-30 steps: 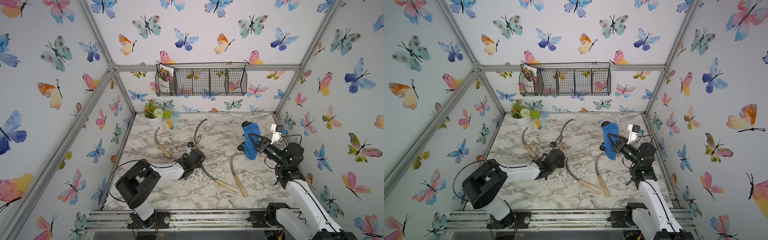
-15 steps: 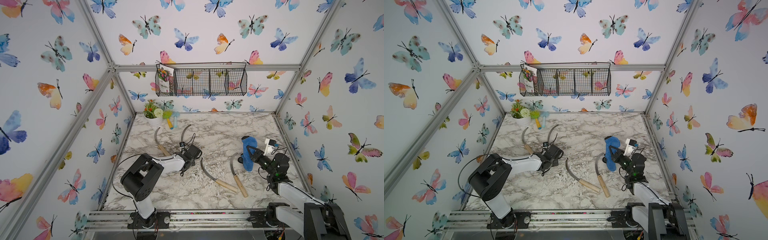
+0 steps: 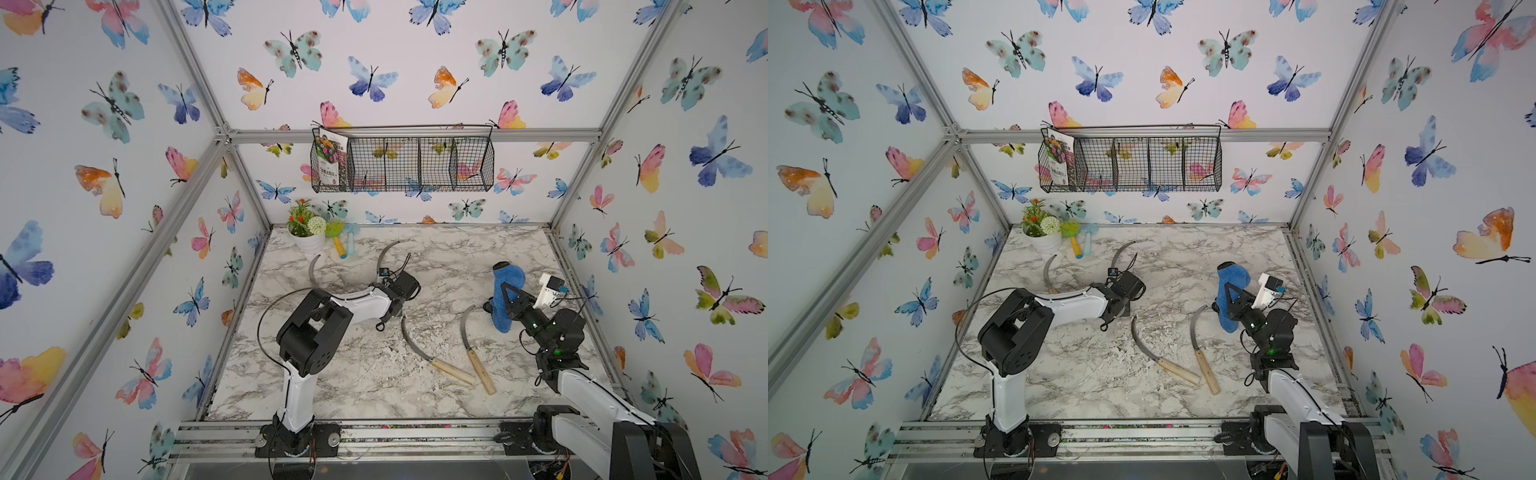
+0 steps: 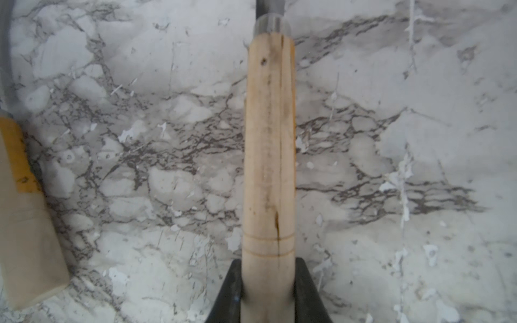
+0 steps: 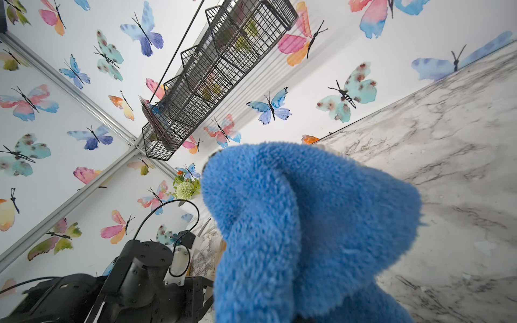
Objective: Wipe small sickles with rags
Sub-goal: Place the small sickle at the center of the board, then adjust the small sickle at the center of the board.
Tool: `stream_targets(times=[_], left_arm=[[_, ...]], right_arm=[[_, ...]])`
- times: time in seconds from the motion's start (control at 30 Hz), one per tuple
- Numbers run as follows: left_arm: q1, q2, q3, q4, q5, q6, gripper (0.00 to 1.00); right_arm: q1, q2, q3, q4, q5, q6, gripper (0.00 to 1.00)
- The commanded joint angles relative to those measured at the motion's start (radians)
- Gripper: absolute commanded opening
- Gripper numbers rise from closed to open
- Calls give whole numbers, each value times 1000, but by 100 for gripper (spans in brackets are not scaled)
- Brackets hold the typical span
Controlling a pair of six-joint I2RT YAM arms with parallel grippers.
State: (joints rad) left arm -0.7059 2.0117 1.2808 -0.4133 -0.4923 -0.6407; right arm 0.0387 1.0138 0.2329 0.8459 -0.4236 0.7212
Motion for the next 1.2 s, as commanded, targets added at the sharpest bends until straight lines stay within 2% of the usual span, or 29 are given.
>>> stream_targets(times=[0.0,0.1,0.23,0.37,0.47,0.53,0.57,0.73,0.87,1.0,1.17], left_arm=[[6,90,12,-114,22,39,44],[8,68,9,-92,12,39,56],[10,24,10,-105,1,29,65],[-10,-103,-33,-113,-24,-22,73],[-75,-215,-62,-171,-110,-136,83],[-157,-268,-68,-213,-166,-229,87],[-205,-284,-64,-245,-191,-286,98],[-468,-252,-19,-282,-254,-534,99],[-603,-131,71,-306,-253,-685,99],[-654,-91,48,-282,-215,-840,98],[-652,-193,-177,-24,-167,-888,91]], right_arm=[[-2,12,-6,43,-31,5,3],[-2,29,-8,70,-71,21,2],[-1,4,-8,31,-50,10,2],[-2,-37,-17,15,-45,11,2],[-2,-59,-20,-4,-35,5,3],[-2,-63,-22,-9,-35,5,2],[-2,-62,-23,-9,-35,6,2],[-2,-50,-18,-11,-44,6,2],[-2,-58,-23,-17,-45,7,3],[-2,-75,-28,-29,-43,4,2],[-2,-94,-34,-36,-42,3,2]])
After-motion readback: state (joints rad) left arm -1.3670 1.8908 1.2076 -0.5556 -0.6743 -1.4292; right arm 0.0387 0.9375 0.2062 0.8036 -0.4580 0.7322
